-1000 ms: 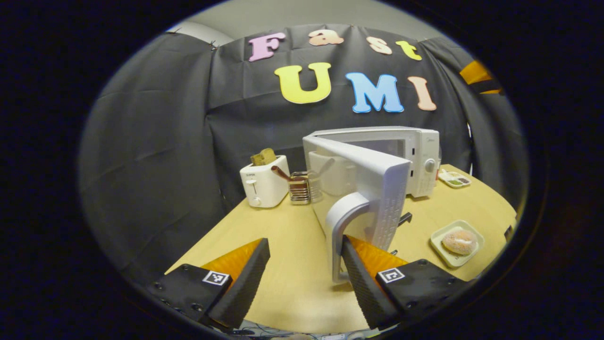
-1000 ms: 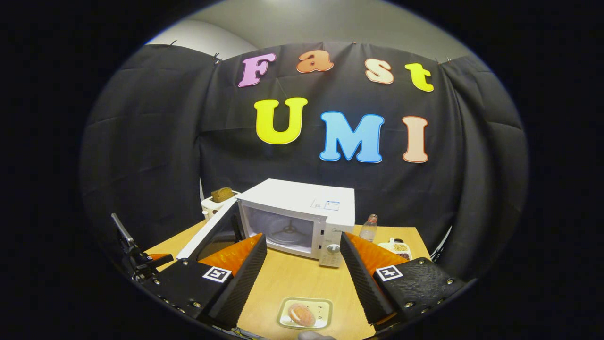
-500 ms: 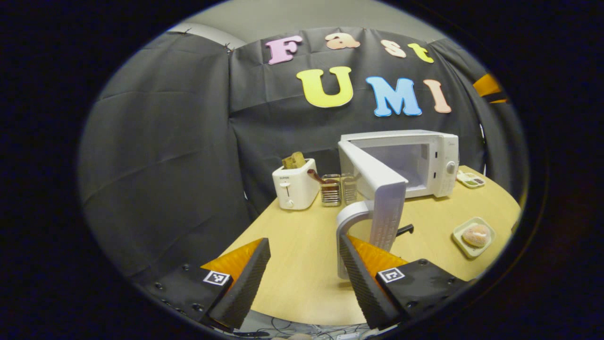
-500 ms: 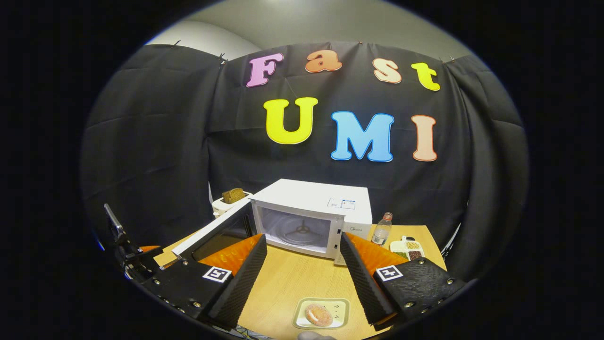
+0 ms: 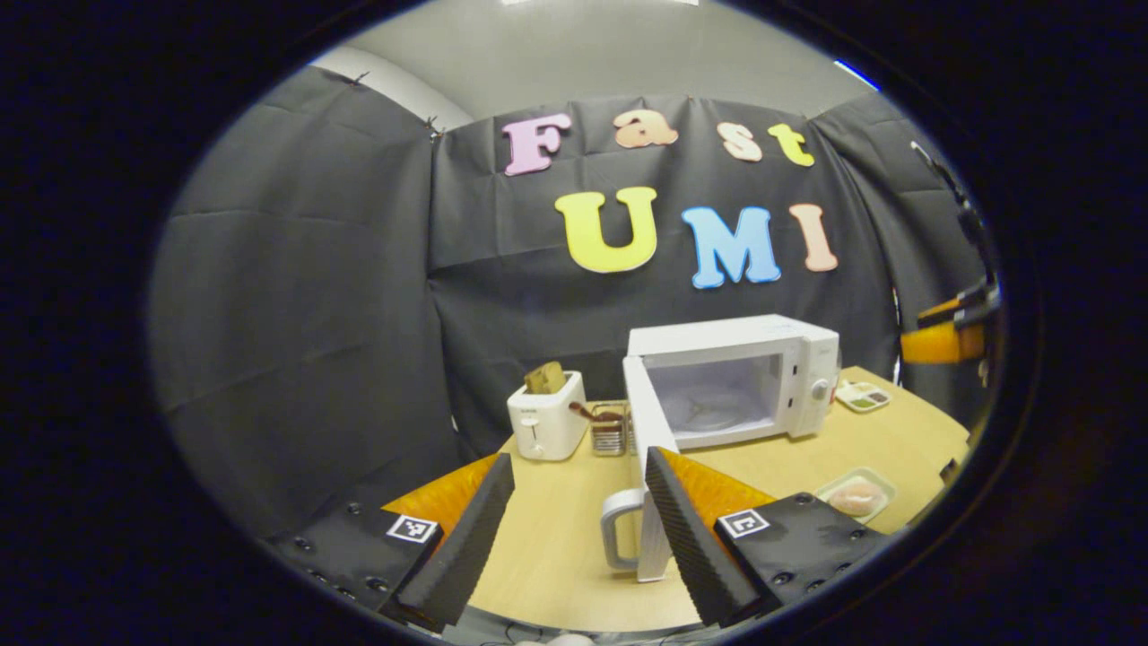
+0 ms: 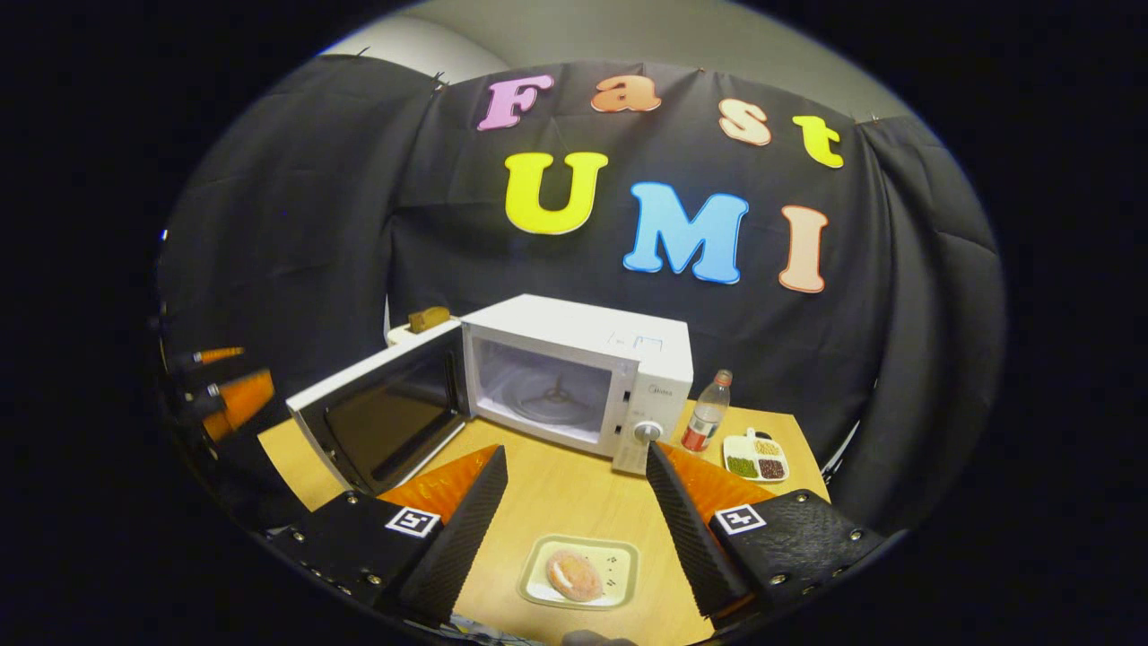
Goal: Open the microwave oven with the left hand, put the food in, and close the microwave oven.
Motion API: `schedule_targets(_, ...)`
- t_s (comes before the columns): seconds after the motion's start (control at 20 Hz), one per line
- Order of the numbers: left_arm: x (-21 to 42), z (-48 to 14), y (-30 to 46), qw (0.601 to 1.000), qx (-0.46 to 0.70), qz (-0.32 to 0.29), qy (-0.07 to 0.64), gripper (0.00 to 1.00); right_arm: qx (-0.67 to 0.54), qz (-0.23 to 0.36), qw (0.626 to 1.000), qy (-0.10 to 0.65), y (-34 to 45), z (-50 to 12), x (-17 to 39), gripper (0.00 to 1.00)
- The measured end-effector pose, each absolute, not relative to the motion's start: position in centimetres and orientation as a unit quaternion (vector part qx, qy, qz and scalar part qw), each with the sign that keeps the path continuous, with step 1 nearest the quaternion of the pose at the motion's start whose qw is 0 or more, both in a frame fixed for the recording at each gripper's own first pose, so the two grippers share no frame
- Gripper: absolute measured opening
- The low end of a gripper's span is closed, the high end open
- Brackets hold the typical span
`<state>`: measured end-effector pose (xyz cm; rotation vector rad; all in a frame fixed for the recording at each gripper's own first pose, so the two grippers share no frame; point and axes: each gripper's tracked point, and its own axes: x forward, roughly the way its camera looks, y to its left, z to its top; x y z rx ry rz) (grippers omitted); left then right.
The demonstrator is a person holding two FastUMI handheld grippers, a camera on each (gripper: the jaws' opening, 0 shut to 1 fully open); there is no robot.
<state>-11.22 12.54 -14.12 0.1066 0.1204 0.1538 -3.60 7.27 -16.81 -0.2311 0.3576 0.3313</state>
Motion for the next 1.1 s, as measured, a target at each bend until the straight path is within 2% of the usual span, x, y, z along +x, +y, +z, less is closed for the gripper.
schedule_targets(0.1, -10.3, -11.4, 11.0, 0.996, 0.048, 0.065, 0.040, 0.94, -0.128, 0.162, 0.956, 0.208, 6.2, -20.5, -4.5, 0.96)
schedule_targets(0.15, -9.7, -10.4, 10.3, 0.997, 0.043, 0.059, 0.033, 1.00, -0.135, 0.164, 0.951, 0.222, 5.9, -22.2, -4.8, 0.96)
schedule_targets(0.2, -9.1, -9.5, 9.7, 0.997, 0.039, 0.057, 0.027, 0.97, -0.148, 0.167, 0.946, 0.233, 5.6, -23.7, -5.2, 0.96)
schedule_targets(0.25, -8.5, -8.7, 9.3, 0.997, 0.038, 0.057, 0.019, 1.00, -0.164, 0.171, 0.940, 0.243, 5.3, -25.4, -5.4, 0.96)
schedule_targets(0.65, -4.7, -7.8, 5.0, 0.998, 0.056, 0.035, 0.023, 1.00, -0.228, 0.192, 0.888, 0.350, 2.5, -39.0, -6.0, 0.96)
schedule_targets(0.7, -4.4, -7.9, 4.7, 0.997, 0.061, 0.033, 0.023, 0.94, -0.230, 0.194, 0.884, 0.357, 2.5, -39.7, -5.8, 0.96)
schedule_targets(0.85, -3.8, -7.7, 3.8, 0.996, 0.082, 0.027, 0.021, 1.00, -0.233, 0.199, 0.881, 0.360, 2.9, -40.5, -5.1, 0.96)
schedule_targets(1.1, -3.1, -7.6, 2.9, 0.996, 0.081, 0.020, 0.022, 0.94, -0.223, 0.211, 0.879, 0.364, 4.2, -40.7, -3.8, 0.96)
